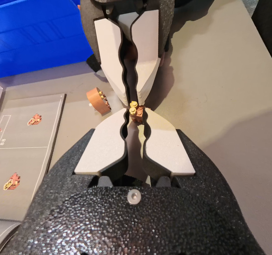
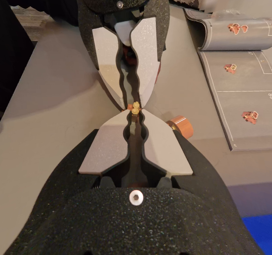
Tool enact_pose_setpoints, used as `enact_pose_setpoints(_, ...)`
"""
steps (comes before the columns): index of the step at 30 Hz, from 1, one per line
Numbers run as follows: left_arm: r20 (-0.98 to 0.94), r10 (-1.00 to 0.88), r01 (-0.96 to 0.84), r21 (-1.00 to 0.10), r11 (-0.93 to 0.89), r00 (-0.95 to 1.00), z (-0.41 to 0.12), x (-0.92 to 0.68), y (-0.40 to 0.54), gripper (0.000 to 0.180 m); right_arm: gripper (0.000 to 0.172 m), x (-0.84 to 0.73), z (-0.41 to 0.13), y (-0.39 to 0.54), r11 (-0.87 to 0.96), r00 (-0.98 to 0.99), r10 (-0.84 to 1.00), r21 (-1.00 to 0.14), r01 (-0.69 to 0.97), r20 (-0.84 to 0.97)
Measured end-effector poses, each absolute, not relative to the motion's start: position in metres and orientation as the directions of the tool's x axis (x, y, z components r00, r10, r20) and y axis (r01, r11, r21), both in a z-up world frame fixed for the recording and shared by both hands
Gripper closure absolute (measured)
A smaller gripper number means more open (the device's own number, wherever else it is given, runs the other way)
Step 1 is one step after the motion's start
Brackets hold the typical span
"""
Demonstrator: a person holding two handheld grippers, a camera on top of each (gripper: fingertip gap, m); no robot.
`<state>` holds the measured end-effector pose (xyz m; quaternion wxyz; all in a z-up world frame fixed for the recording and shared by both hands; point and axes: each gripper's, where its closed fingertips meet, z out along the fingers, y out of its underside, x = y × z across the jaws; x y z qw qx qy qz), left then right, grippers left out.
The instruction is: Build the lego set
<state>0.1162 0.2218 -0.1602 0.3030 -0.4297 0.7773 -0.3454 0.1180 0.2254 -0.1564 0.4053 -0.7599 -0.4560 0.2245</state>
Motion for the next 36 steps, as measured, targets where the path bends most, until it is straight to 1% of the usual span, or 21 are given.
enact_pose_setpoints(12,-0.187,-0.882,-0.461,-0.795,0.395,-0.432,-0.1604,0.1166,0.2227,0.163,0.163,0.1187,-0.1568,0.2257,-0.382,0.629,0.777,-0.810,0.445,-0.021)
enact_pose_setpoints(24,-0.181,-0.886,-0.465,-0.796,0.387,-0.427,-0.1602,0.1166,0.2234,0.163,0.163,0.1191,-0.1566,0.2262,-0.444,0.736,0.677,-0.810,0.383,-0.023)
enact_pose_setpoints(32,-0.185,-0.883,-0.459,-0.797,0.392,-0.432,-0.1600,0.1166,0.2232,0.163,0.162,0.1186,-0.1559,0.2259,-0.447,0.723,0.689,-0.816,0.367,-0.053)
enact_pose_setpoints(36,-0.204,-0.879,-0.451,-0.795,0.406,-0.431,-0.1598,0.1173,0.2230,0.163,0.152,0.1162,-0.1520,0.2213,-0.443,0.676,0.729,-0.827,0.347,-0.107)
